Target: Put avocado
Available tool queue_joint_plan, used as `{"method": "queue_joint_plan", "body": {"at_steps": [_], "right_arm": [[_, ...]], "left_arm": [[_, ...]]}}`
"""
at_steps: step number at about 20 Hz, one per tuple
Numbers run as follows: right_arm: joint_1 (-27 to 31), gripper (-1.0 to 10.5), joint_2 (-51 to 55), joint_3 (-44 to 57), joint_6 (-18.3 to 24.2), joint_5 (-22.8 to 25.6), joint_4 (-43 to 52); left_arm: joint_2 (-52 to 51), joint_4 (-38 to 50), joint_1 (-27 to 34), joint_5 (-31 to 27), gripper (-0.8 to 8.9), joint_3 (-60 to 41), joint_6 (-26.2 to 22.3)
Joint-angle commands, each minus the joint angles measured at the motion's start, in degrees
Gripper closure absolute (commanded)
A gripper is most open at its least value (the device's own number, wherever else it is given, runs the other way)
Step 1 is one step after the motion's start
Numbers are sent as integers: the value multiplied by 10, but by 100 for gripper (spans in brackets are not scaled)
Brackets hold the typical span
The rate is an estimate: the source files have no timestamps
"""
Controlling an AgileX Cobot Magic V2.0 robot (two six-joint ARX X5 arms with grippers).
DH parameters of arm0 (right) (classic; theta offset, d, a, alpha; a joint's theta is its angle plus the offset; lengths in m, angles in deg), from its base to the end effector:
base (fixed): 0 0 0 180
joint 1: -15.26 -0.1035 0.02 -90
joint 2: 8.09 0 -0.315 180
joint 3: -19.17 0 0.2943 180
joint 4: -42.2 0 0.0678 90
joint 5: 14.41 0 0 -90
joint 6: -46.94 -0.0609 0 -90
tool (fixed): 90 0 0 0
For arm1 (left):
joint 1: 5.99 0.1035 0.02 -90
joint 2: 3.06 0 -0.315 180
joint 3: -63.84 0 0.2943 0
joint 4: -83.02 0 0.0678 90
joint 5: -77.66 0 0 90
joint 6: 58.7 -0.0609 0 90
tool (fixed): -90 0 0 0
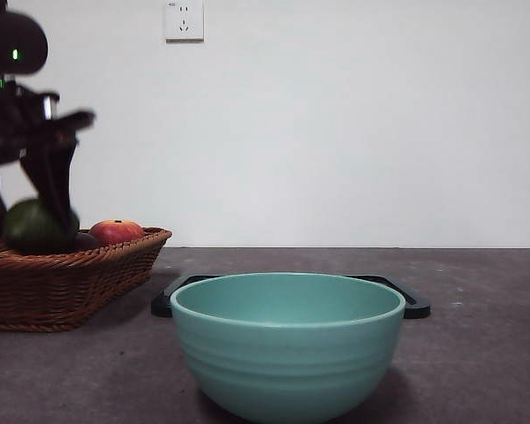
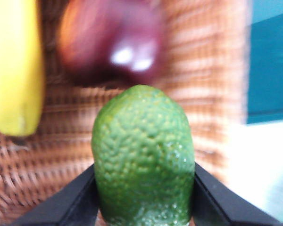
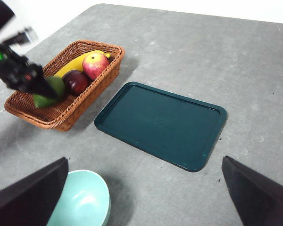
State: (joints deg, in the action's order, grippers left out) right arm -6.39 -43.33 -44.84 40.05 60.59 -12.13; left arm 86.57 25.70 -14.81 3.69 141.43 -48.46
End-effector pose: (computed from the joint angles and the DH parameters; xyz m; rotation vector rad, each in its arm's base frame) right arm 0.1196 0.0644 0.3723 0.0879 0.4901 0.6007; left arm 0.3436 -0.0703 0.2389 -0.2304 1.2486 -0.2696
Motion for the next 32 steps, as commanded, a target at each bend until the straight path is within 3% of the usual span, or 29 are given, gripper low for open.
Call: {"method": "queue_joint_plan", "body": {"at_steps": [1,6,10,18,23,30,32], "right_arm": [[-2,424,-2,-10,-6,0,5],[-2,424,-2,-10,-6,0,2],[-2,424,-2,-10,-6,0,-13],[-2,424,-2,-10,-6,-17,-17],[-2,424,-2,-10,-6,-17,-16],[-2,424,-2,-10,-6,-16,-17],[-2,424,-2,-10,-6,-16,-17]], "left_arm": [[-33,-11,-7,23,664,27,4],[-136,-29,-49,90,664,29,4],[-201,-46,-133,106,664,29,4],[-177,-43,-313,105,664,28,30],[-96,-12,-402,25,664,28,41],[31,15,-469,-57,664,28,58],[53,24,-479,-58,665,28,66]]}}
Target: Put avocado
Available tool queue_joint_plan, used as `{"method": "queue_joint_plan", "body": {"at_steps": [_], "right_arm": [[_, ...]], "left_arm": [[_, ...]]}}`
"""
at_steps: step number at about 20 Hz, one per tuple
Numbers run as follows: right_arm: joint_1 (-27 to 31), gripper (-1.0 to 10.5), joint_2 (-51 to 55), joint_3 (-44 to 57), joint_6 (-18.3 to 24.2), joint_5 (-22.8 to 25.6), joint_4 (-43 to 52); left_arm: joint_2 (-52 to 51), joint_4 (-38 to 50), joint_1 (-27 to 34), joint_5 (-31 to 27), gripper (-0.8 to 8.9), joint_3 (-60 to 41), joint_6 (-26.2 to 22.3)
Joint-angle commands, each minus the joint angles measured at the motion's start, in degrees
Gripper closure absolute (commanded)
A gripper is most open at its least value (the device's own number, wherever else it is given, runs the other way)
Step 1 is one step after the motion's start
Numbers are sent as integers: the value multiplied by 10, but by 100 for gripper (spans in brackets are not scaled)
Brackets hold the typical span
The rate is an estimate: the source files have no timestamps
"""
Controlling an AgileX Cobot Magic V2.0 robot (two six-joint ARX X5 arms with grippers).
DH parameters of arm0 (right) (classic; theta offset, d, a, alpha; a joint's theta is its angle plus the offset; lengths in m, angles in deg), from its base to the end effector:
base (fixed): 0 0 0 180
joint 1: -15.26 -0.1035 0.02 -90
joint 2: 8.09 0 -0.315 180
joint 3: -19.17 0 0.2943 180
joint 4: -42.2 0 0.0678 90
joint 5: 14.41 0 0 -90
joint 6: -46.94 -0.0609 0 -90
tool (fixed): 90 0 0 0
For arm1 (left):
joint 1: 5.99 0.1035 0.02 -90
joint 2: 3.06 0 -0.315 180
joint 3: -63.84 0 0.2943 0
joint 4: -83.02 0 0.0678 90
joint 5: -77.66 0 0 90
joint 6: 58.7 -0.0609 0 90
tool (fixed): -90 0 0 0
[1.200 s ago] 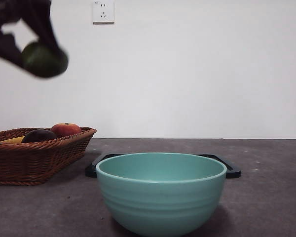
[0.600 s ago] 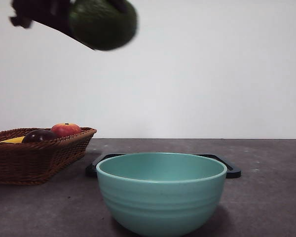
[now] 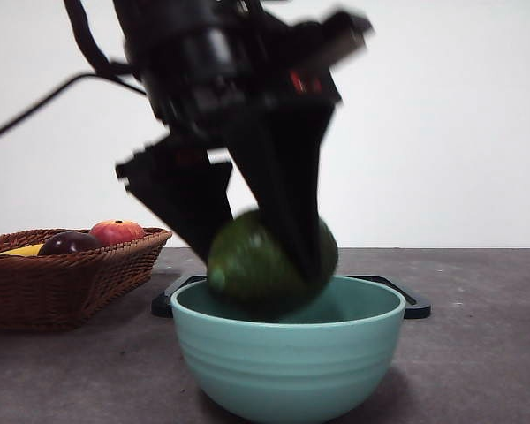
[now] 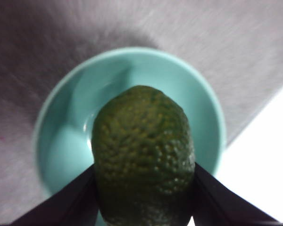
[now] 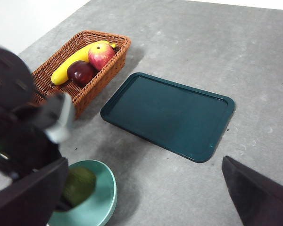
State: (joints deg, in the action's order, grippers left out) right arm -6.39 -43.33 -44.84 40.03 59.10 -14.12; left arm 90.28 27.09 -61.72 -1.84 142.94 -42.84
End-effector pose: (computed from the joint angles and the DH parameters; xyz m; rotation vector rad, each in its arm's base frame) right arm 0.1169 0.0650 0.3685 0.0918 0.5278 0.6222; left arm 0.1974 -0.3095 0.2255 0.2760 1.3033 -0.8203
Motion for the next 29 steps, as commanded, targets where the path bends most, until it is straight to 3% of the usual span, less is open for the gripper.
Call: {"method": "queue_joint_plan", "body": {"at_steps": [1,13,14,17,18,24,29], "right_arm": [[-2,424,-2,-10,-6,-1,3],[-2,424,-2,-10,-6,-2,3],[-2,424,-2,-10,-5,-2,3],[-2,424,-2,-10,-5,-2,3],[-2,424,-2,-10,-5,-2,3],[-2,424,-2,-10,-5,-2,3],[-2,424,-2,-10,-5,-2,3]], "left_arm": [[24,15,-14,-4,665,13,14],[72,50,-31,-50,657,13,34],[72,50,-31,-50,640,13,36],[72,51,-31,-50,387,13,37],[72,52,-31,-50,371,14,37],[52,30,-36,-50,375,46,28],[-34,-11,-48,-55,375,58,29]]}}
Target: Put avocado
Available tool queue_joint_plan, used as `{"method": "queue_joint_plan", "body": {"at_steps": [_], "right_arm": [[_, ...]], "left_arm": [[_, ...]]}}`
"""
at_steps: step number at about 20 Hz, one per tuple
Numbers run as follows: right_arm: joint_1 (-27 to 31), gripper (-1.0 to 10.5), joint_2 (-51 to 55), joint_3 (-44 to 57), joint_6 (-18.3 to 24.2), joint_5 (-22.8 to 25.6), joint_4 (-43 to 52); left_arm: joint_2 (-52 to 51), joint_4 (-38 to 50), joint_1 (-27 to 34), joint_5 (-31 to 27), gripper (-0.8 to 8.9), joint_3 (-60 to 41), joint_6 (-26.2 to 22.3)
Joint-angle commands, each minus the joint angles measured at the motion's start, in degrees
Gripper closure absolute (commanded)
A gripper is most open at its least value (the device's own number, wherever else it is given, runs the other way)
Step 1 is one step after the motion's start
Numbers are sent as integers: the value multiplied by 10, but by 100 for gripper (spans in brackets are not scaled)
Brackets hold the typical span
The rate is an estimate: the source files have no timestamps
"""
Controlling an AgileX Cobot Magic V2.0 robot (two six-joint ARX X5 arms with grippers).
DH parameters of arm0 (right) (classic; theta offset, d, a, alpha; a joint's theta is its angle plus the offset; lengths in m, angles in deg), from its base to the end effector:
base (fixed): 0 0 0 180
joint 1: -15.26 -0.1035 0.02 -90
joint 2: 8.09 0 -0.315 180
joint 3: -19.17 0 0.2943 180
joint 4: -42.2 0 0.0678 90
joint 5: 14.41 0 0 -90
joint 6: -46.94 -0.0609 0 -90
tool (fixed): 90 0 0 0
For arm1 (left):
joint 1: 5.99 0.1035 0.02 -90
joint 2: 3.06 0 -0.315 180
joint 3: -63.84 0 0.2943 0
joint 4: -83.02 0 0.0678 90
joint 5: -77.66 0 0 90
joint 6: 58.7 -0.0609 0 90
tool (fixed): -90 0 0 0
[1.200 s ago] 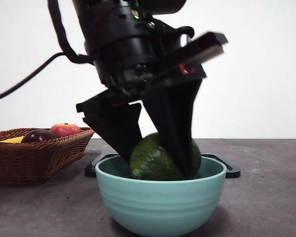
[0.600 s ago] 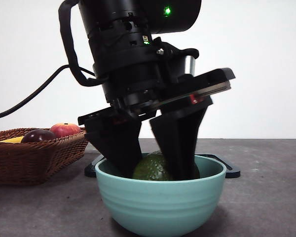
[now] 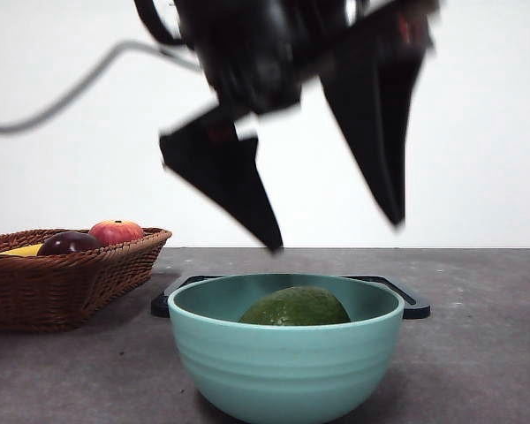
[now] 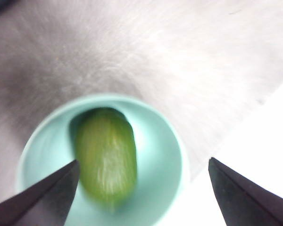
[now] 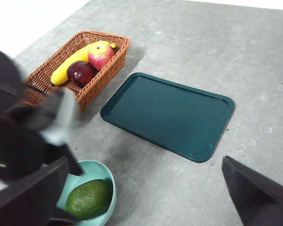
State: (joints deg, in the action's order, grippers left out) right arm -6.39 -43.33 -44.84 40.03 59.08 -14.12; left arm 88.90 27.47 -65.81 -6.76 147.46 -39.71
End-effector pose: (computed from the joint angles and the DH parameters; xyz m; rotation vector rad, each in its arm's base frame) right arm 0.1168 0.0650 0.3685 0.0919 0.5279 0.6225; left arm 0.1851 -0.3301 0.2603 0.2630 1.1830 -0.8202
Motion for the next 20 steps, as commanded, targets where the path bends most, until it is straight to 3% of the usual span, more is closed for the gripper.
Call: {"method": "queue_joint_plan", "body": {"at_steps": [1,4,9,12,20], "right_arm": [[-2,424,-2,-10,-5,-2,3],[-2,424,-2,-10,-5,-2,3],[-2,424,-2,-10,-5,-2,3],[-2,424,-2,-10,-5,-2,3],[-2,424,-2,-10,-6,-2,-9]], "left_arm": [[-46,-27,-8,-13,370,13,-2],[-131,-57,-7,-78,260,13,-3],[-261,-112,-6,-162,252,9,-24],[-327,-135,-6,-163,253,0,-26],[-520,-153,-6,-163,255,-45,-89]]}}
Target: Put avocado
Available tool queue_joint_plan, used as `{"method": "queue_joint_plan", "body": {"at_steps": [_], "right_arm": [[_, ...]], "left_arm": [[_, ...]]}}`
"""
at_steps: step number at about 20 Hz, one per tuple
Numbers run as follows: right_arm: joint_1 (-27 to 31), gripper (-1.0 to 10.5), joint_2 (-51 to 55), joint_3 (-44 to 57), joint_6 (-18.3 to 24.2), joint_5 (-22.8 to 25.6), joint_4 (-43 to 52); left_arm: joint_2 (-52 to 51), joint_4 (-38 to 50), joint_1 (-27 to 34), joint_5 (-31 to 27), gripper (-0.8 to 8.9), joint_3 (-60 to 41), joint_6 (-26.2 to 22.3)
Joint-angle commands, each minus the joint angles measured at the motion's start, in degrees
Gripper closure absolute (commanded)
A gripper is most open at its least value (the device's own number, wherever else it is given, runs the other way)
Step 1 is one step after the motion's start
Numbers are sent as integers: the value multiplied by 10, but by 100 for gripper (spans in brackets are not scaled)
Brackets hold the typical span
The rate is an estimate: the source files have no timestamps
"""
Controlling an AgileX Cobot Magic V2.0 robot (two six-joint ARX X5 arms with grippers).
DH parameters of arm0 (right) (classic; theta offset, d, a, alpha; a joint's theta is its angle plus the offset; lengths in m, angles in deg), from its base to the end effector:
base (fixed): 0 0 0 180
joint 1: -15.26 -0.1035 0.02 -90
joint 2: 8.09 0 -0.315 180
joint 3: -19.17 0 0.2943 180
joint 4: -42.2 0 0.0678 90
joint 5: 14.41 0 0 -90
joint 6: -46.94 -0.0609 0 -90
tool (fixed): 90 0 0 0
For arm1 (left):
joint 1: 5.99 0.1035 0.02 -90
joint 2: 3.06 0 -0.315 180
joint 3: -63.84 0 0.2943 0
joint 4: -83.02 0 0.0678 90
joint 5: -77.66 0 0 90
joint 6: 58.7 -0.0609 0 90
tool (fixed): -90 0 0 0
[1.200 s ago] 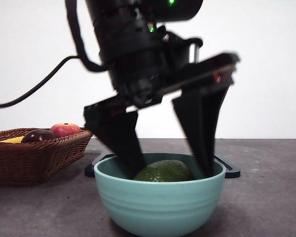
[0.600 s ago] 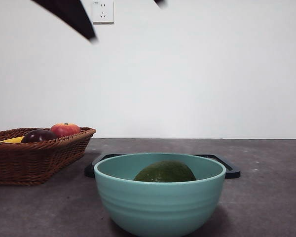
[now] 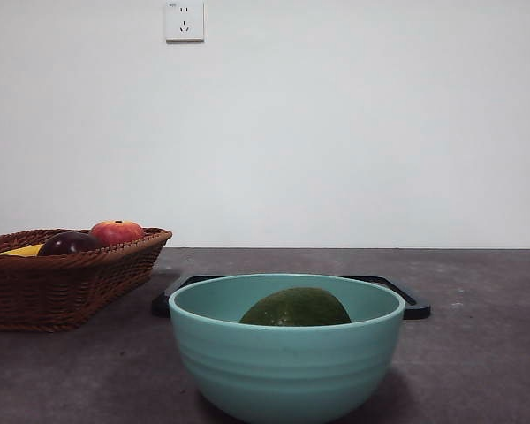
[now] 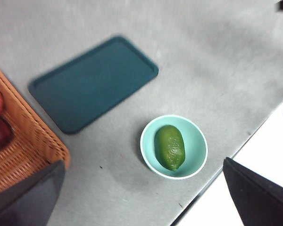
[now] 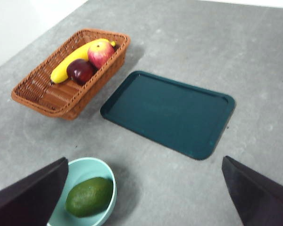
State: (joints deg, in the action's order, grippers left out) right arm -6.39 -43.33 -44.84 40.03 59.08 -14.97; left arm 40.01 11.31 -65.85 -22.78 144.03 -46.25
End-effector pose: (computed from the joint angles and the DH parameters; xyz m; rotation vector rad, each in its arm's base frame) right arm 0.1160 0.0647 0.3669 0.0911 0.5429 0.6208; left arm 0.0747 -0.1066 0.4237 0.1585 0.5936 -0.7717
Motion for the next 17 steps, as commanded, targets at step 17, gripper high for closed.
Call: {"method": "queue_joint_plan", "body": {"at_steps": [17], "right_arm": [[-24,425,-84,-10,-29,-34,-2]], "left_arm": [[-234,12,-5,-3,255,-137,-8]]}}
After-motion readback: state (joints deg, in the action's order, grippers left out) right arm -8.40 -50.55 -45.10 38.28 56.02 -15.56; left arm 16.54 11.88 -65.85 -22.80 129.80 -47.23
